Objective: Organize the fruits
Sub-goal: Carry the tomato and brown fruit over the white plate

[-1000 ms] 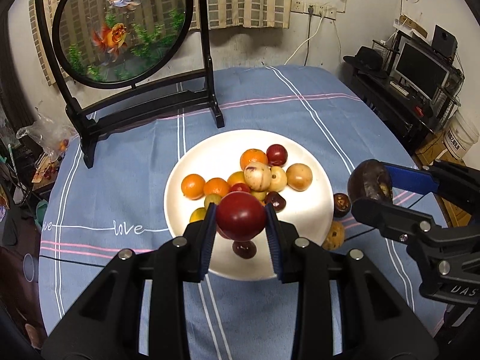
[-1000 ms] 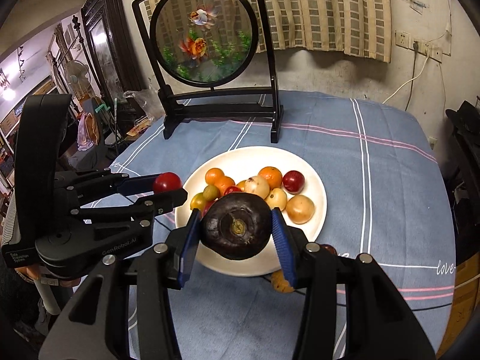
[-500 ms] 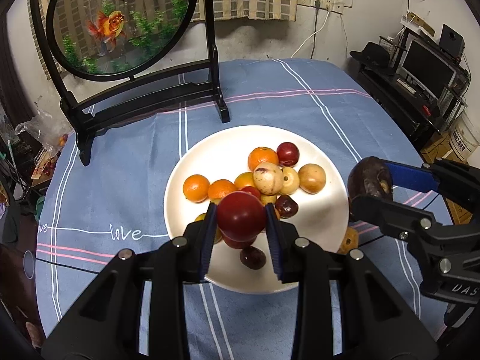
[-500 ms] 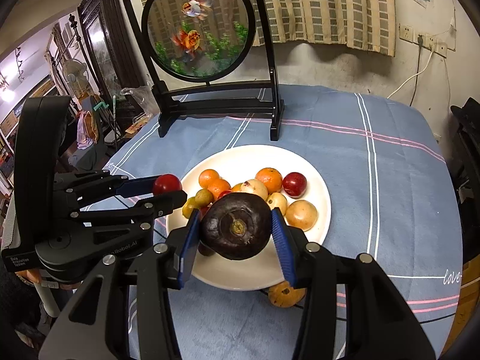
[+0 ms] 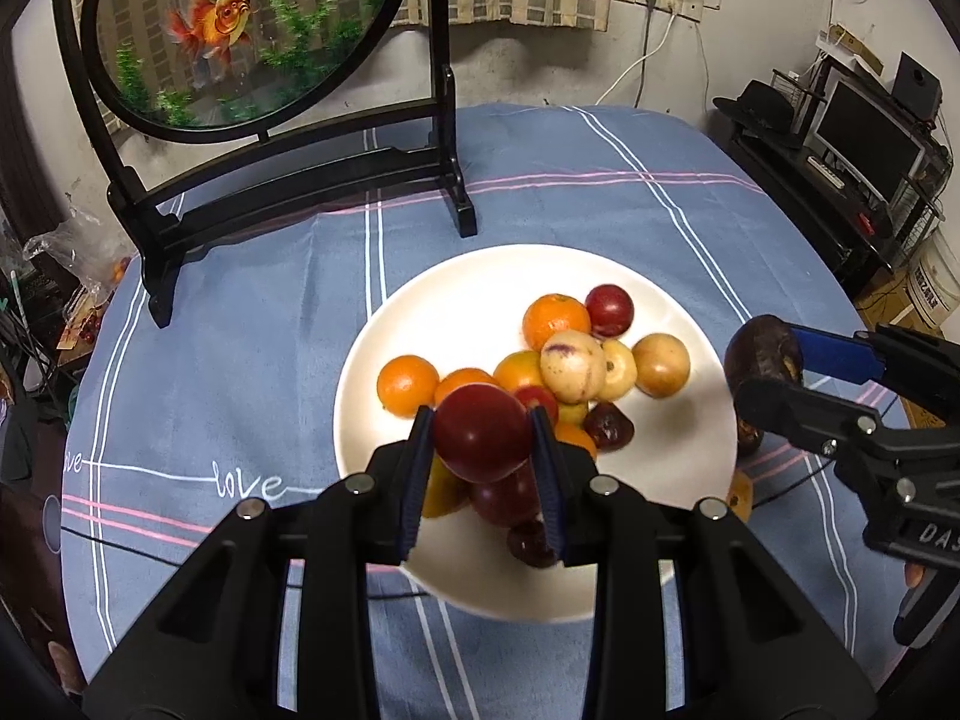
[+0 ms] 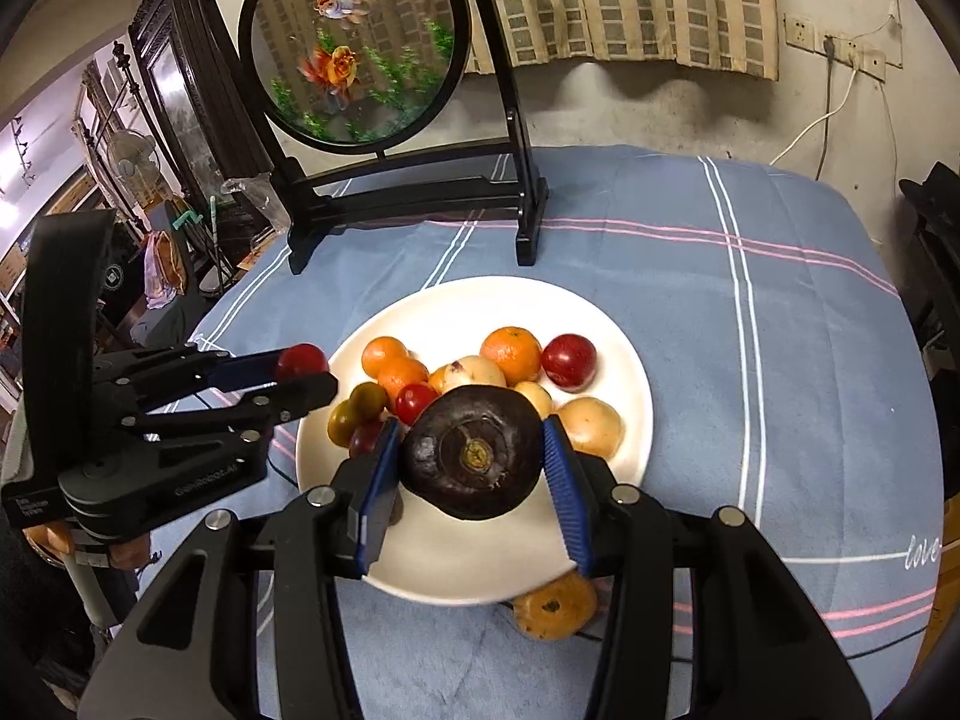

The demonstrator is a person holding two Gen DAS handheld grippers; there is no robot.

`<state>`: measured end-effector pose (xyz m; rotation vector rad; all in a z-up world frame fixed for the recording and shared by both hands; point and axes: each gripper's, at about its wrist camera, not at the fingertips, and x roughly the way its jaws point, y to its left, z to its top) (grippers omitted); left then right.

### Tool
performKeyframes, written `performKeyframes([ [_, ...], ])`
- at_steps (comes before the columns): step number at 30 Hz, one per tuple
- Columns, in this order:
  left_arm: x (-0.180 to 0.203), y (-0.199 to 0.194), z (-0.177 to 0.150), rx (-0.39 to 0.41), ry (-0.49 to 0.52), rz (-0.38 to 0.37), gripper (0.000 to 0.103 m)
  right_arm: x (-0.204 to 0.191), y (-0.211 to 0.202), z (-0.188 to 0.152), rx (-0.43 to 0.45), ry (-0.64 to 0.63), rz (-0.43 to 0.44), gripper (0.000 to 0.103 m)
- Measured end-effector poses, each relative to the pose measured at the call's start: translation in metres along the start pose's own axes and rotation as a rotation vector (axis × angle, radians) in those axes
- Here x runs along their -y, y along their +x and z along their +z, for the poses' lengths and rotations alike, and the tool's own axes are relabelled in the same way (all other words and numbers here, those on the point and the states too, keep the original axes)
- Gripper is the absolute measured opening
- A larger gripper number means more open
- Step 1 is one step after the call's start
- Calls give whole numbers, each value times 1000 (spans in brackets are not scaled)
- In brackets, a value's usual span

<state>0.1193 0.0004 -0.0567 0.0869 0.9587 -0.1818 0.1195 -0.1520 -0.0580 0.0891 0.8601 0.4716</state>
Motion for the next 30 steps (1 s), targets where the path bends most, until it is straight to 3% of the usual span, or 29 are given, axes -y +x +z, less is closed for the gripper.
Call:
performKeyframes([
  [6,-1,15,14,-9,-17,4,32,1,15,15,4,10,11,47],
  [30,1,47,30,-41,-4,19,32,14,43,23,-31,10,10,47],
])
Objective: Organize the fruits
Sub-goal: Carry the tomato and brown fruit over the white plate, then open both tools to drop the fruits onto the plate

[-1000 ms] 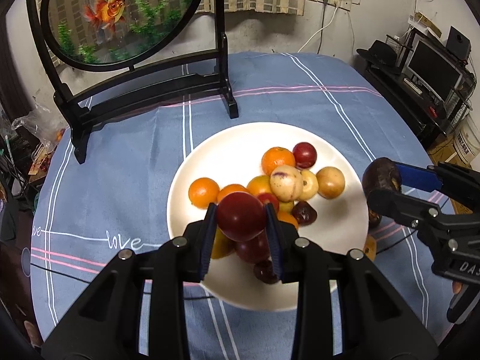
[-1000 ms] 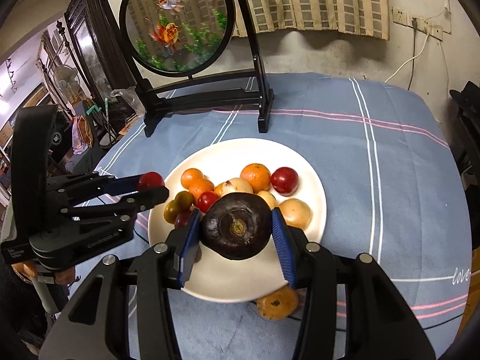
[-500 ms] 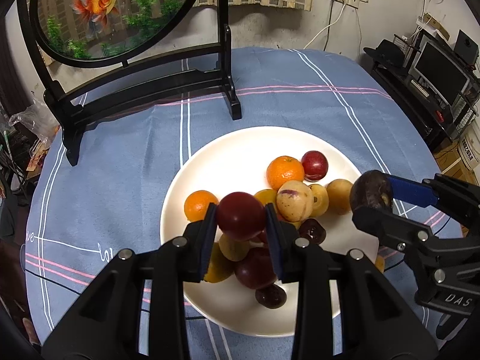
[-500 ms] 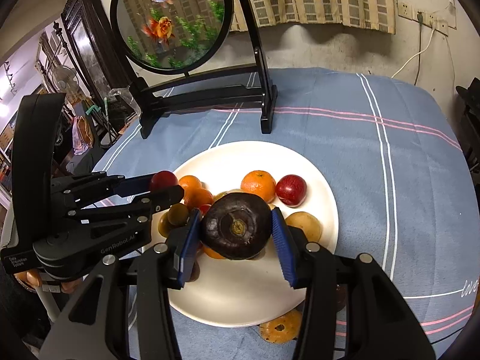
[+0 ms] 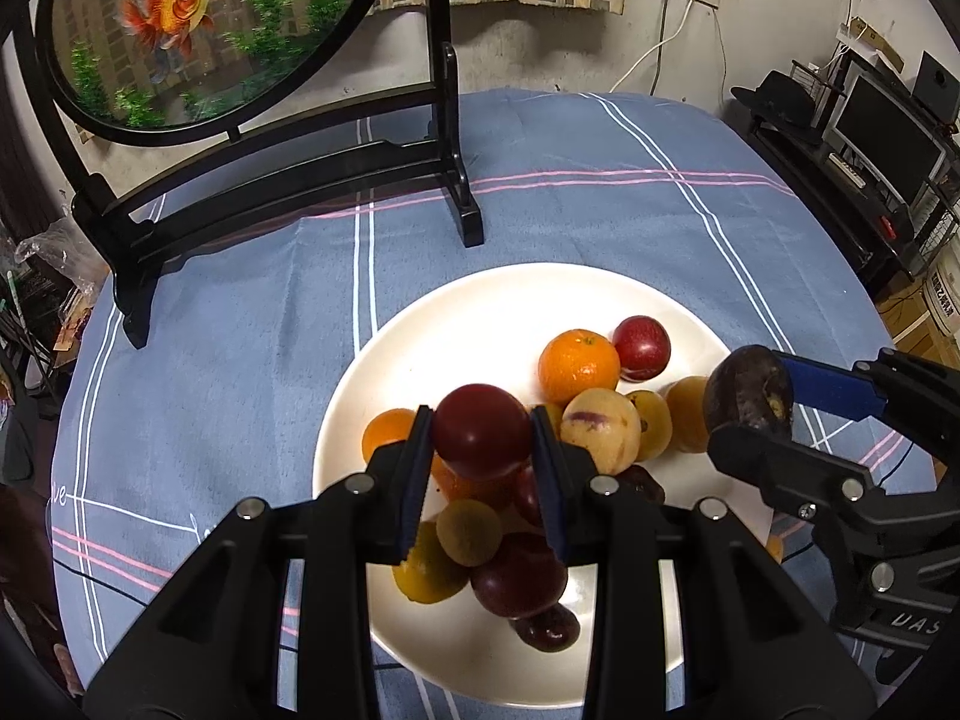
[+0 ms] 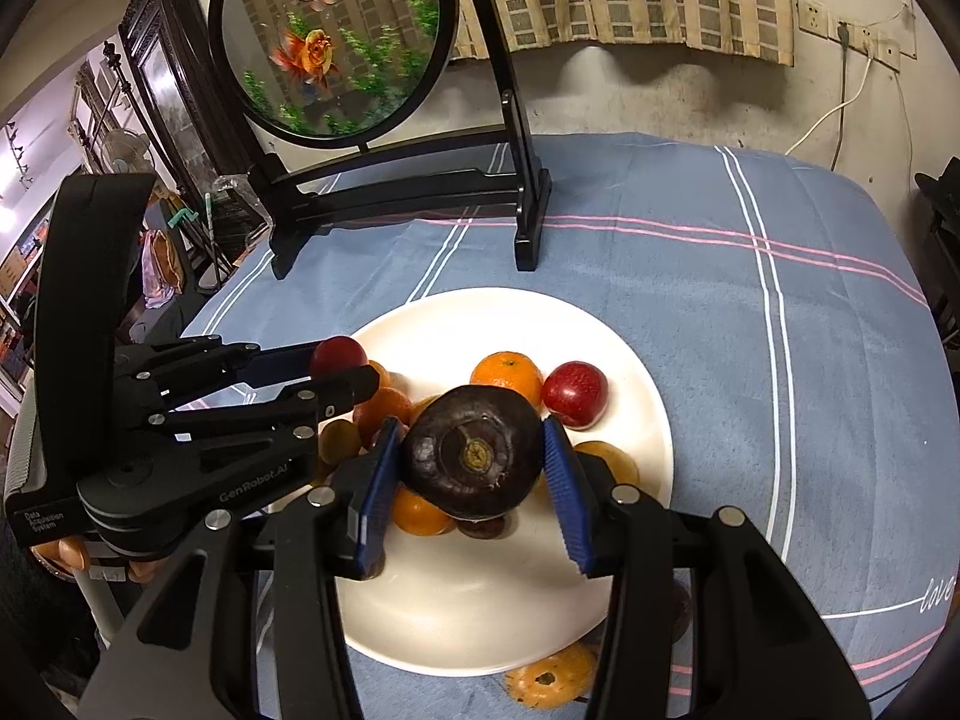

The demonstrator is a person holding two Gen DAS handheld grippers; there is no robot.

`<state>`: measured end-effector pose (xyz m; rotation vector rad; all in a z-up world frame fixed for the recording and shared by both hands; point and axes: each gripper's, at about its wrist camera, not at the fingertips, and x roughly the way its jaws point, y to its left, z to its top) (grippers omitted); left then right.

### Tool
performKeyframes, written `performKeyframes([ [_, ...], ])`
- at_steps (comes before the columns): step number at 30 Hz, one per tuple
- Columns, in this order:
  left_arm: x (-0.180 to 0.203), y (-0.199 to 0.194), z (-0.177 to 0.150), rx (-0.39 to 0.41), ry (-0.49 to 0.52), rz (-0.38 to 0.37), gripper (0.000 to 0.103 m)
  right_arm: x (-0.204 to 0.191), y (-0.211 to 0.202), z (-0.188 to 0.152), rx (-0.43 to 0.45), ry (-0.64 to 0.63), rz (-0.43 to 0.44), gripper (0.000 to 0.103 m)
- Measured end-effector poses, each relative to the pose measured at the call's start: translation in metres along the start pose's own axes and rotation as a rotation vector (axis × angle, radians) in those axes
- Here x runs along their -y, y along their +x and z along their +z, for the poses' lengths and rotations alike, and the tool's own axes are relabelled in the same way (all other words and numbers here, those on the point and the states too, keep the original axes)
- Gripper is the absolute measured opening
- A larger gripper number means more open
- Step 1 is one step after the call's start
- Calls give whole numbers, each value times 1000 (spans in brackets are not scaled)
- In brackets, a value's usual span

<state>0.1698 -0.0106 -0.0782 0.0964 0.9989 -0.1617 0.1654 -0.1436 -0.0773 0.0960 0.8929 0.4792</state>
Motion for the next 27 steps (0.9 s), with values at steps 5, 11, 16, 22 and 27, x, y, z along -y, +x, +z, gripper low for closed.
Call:
performKeyframes([
  [5,2,5,1,-7,4,-1,32,3,3,1,-6,2,0,47],
  [11,2,9,2,-11,4,-2,32,4,6,2,-11,-1,-3,47],
  [16,1,11,3,-13,4,-1,32,4,8,2,-15,-5,-1,47],
  [22,1,13,4,-13,4,-3,32,4,9,2,-16,-4,-1,47],
  [27,0,18,5,-25,6,6,33,5,13,3,-27,-2,-4,47],
])
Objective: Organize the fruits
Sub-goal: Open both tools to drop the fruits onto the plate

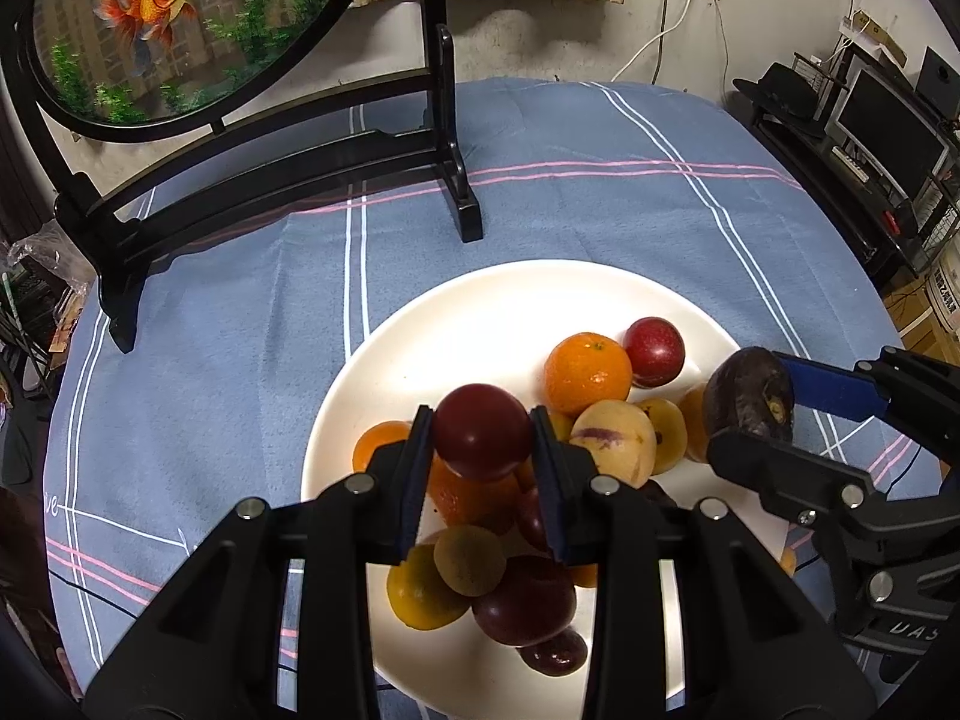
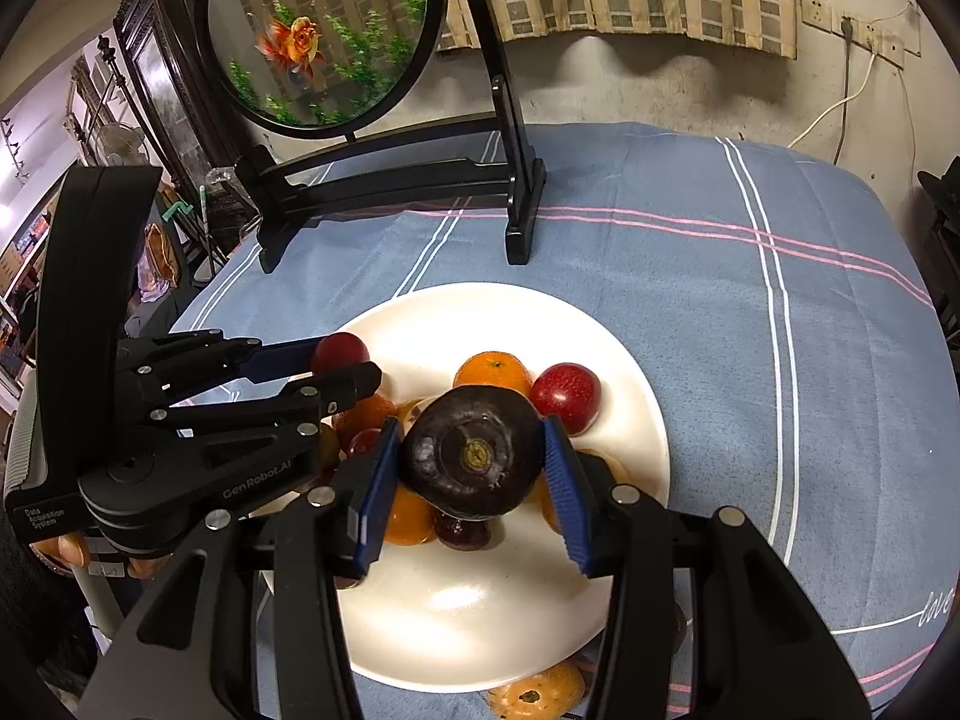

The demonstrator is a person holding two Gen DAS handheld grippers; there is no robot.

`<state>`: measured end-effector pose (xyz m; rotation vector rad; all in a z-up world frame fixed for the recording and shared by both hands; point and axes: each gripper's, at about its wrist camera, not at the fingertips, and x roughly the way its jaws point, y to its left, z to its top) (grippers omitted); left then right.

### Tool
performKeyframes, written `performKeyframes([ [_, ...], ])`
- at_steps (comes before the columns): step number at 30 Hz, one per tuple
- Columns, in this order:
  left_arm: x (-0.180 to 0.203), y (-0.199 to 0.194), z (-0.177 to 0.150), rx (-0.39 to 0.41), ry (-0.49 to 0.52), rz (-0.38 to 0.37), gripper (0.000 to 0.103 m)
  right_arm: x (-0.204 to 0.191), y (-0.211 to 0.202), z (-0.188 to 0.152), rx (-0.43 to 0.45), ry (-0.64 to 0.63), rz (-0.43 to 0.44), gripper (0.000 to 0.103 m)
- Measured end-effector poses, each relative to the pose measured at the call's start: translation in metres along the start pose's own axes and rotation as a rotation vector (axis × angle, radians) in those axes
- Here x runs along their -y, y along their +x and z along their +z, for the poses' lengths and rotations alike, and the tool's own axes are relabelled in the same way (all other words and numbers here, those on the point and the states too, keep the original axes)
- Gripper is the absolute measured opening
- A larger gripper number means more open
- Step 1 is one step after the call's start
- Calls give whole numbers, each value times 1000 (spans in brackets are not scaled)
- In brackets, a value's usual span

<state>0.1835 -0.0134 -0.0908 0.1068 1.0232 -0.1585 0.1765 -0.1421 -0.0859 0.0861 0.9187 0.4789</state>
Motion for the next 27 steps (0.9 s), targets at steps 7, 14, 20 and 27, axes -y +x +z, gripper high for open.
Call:
performKeyframes([
  [7,-7,7,-1,-12,-24,10,62,-3,16,4,-51,-21,-43,64],
  [14,-14,2,0,-6,-44,22,63,4,-2,11,8,1,-9,64],
  [20,-17,-28,6,46,-59,26,63,2,-44,25,98,-4,-13,64],
  [27,-18,-90,-2,137,-74,17,72,-3,-107,21,196,-39,-44,66],
])
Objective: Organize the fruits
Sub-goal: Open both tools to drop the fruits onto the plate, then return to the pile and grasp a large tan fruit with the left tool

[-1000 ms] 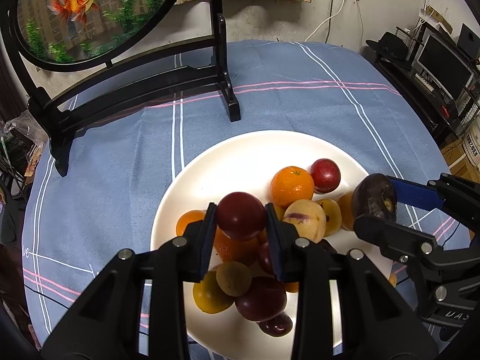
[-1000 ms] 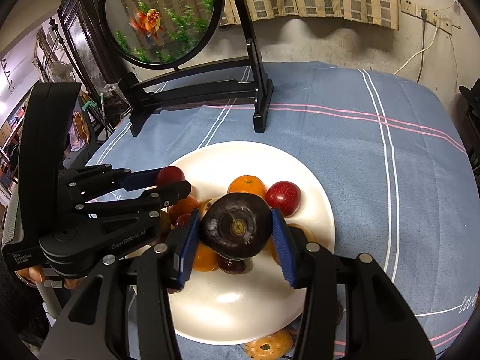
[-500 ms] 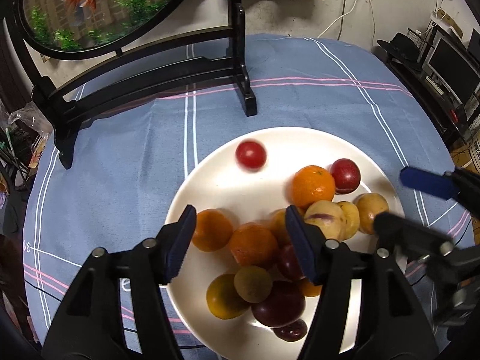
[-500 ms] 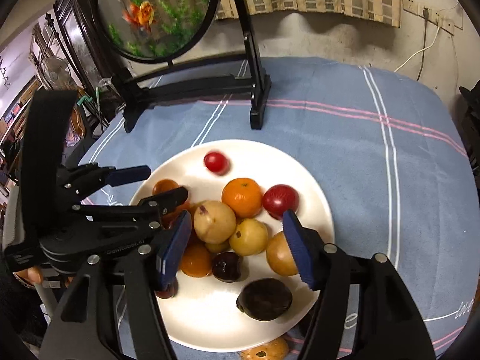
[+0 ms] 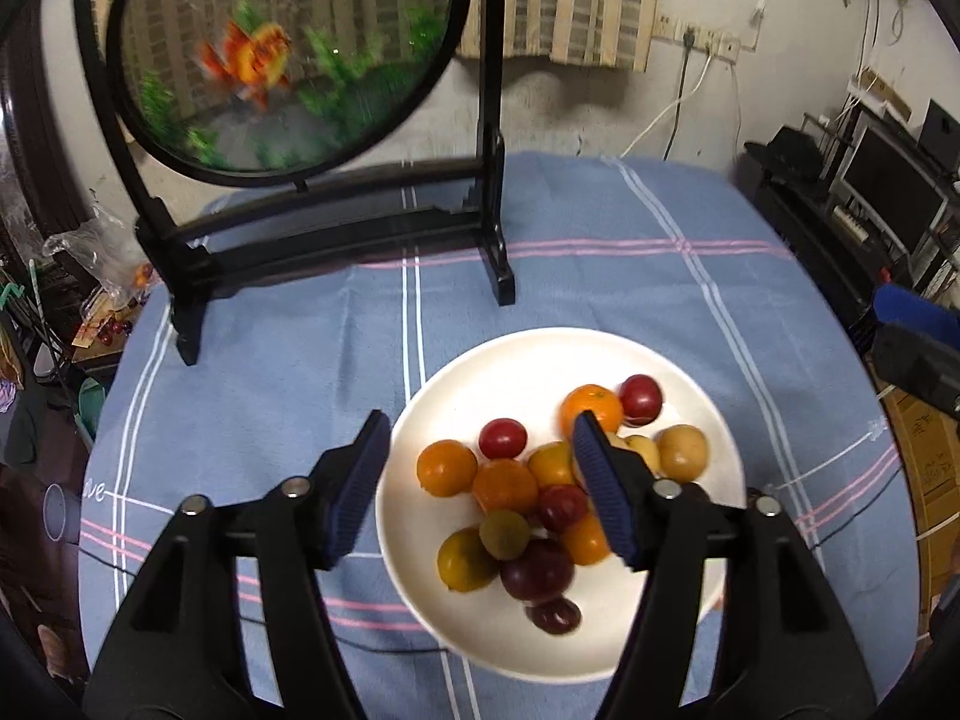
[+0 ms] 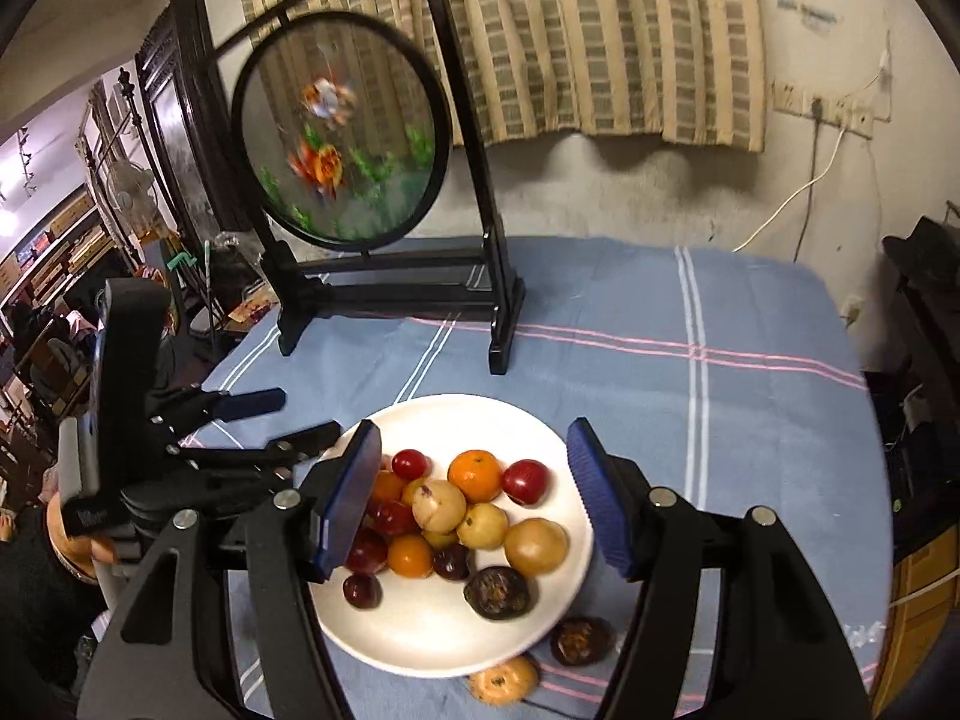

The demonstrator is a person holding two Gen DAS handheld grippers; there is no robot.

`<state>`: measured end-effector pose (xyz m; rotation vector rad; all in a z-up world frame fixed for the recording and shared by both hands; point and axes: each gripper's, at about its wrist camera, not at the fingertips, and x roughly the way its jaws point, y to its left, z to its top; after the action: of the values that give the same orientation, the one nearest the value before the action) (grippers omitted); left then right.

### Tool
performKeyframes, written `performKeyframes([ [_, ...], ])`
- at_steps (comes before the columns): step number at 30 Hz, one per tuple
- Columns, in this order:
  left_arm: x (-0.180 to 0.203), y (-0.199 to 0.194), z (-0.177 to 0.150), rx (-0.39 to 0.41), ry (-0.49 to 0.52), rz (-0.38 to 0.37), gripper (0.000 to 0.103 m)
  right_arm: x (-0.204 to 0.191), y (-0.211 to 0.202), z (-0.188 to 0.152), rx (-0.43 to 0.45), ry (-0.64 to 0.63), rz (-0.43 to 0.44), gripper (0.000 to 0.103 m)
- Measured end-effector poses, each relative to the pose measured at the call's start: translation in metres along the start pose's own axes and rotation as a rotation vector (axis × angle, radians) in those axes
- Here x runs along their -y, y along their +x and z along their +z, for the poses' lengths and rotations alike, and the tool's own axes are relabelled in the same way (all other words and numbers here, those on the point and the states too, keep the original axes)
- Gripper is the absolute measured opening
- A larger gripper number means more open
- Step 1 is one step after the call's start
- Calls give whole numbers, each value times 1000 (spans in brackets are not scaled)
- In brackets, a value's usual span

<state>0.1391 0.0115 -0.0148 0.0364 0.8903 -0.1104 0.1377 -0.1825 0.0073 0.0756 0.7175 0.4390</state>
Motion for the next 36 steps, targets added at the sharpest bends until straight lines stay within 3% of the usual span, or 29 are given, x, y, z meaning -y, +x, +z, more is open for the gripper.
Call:
performKeyframes([
  [6,10,-34,-31,8,8,-34,74,18,-28,-52,-44,18,-61,66],
  [12,33,-39,-92,-87,3,-107,74,40,-24,-131,-187,58,-150,66],
  [15,39,-33,-117,-161,-5,-115,74,31,-8,-157,-244,39,-144,66],
  [23,12,-45,-132,-163,-63,-73,74,5,45,-161,-297,10,-114,66],
  [26,15,-45,-134,-166,-78,-93,74,6,45,-161,-306,-1,-118,66],
  [33,101,-27,-146,-196,40,-173,72,55,9,-172,-293,87,-180,66],
  [36,147,-15,-154,-178,97,-123,72,75,-7,-179,-280,160,-186,66],
])
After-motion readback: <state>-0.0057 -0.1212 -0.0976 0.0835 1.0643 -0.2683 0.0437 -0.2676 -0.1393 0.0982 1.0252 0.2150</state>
